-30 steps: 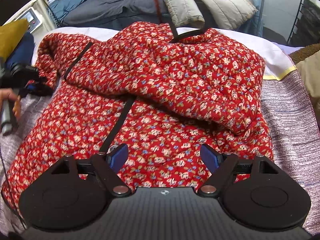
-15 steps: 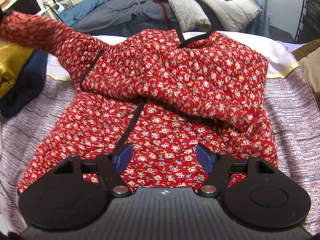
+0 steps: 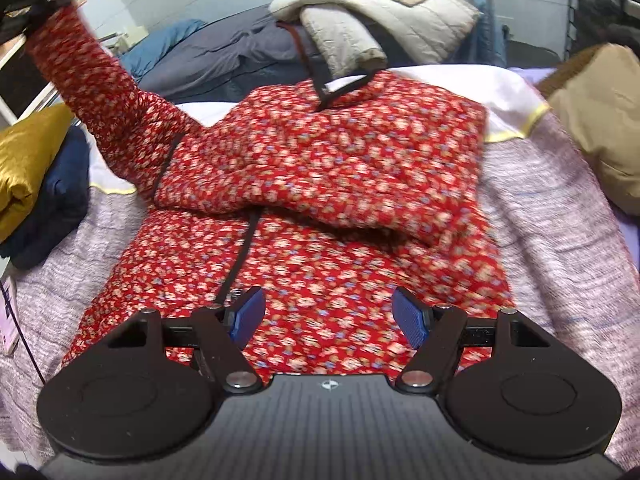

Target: Fold large clothes

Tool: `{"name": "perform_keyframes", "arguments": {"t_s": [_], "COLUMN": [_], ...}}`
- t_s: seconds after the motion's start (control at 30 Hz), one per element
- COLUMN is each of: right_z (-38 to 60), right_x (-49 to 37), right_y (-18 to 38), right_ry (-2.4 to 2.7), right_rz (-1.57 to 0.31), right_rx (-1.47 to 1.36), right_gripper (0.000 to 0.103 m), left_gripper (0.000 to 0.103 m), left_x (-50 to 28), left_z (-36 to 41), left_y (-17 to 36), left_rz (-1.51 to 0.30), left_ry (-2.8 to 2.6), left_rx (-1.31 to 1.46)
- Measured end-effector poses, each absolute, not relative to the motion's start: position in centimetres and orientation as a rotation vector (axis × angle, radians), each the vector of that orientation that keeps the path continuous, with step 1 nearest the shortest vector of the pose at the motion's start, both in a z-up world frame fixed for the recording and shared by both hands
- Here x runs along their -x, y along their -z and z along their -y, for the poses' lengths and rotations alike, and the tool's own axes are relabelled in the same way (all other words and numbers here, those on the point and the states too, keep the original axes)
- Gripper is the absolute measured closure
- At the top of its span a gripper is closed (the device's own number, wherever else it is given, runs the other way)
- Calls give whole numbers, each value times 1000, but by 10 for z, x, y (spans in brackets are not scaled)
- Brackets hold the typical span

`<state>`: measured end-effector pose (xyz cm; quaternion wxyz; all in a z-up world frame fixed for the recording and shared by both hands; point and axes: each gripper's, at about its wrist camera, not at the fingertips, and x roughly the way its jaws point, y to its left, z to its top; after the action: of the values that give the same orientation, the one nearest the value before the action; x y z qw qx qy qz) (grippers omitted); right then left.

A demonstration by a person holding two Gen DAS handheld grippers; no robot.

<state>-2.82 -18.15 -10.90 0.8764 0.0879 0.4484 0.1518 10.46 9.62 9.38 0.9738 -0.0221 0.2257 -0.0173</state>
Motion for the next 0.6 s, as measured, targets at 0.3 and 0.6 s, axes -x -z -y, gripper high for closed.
{"name": "perform_keyframes", "arguments": {"t_s": [0.3, 0.6], "right_z": [236, 267], "right_x": [37, 22], "right_y": [112, 103], "right_ry": [-138, -93], "right_rz": [-926, -871], "right_rx": [-246, -375], "right_gripper": [29, 27], "left_gripper": [55, 0], "left_x": [-117, -78], "left_z": [120, 62], "left_y": [78, 97], "left_rz": [-811, -818], "left_ry": [408, 348], "left_rx": [-116, -62]}}
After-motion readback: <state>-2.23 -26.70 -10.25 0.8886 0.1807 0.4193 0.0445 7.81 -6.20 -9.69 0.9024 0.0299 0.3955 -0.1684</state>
